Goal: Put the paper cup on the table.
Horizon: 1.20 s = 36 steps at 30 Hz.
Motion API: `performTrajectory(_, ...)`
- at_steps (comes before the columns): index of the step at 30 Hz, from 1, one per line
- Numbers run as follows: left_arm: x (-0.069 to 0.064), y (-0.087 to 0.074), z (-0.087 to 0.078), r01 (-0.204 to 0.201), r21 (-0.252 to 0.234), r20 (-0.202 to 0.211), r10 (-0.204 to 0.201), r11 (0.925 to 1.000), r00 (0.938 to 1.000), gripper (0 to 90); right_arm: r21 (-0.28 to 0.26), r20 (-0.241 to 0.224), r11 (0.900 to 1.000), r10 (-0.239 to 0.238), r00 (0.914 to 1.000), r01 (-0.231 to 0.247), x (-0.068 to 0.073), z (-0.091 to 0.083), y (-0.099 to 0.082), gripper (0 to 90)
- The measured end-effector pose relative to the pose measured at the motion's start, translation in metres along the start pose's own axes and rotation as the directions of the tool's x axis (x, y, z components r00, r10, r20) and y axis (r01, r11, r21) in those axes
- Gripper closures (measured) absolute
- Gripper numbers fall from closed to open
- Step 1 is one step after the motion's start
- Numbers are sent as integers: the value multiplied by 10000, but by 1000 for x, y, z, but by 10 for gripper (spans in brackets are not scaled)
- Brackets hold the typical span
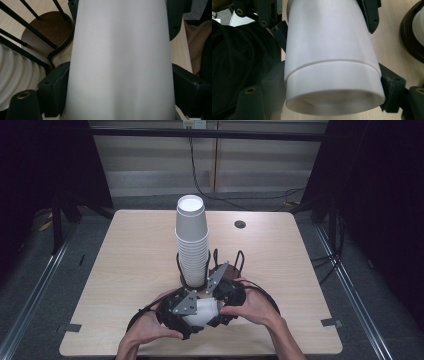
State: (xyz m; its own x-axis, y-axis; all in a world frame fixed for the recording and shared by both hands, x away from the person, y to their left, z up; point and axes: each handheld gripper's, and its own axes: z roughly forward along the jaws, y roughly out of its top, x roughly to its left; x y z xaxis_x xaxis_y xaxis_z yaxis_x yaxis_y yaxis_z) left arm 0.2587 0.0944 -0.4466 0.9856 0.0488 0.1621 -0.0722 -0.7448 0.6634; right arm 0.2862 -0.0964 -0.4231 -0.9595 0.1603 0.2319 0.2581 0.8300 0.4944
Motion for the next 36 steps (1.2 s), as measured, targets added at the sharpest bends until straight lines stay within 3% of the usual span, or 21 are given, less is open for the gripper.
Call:
performTrajectory(7,-1,-1,-5,1,-406,-57,-3,9992,10000,141,-170,-46,9999,-16,10000,16,0,-1,-1,240)
performTrajectory(10,0,-3,-7,-195,-450,-110,190,9988,9998,141,-183,-34,9998,-47,10000,46,0,-1,0,240)
performTrajectory(18,1,-6,-13,-17,-1040,-84,8,9946,10000,140,-247,-62,9996,167,9998,-168,-1,-2,-1,240)
performTrajectory(23,3,-8,-20,230,-1776,-242,-277,9838,9993,148,-309,59,9993,199,9998,-197,-2,-6,-3,239)
performTrajectory(27,7,-12,-26,495,-1980,-310,-567,9790,9979,156,-323,143,9988,378,9992,-373,-6,-6,-8,238)
performTrajectory(32,9,-20,-33,849,-2412,-495,-996,9668,9938,157,-554,272,9966,631,9976,-615,-9,-9,-16,238)
performTrajectory(35,7,-22,-36,1058,-2698,-656,-1279,9571,9896,157,-1076,447,9908,868,9952,-816,-11,-15,-24,237)
performTrajectory(36,8,-22,-37,973,-2776,-688,-1208,9558,9903,157,-1257,458,9885,909,9948,-846,-12,-16,-27,237)
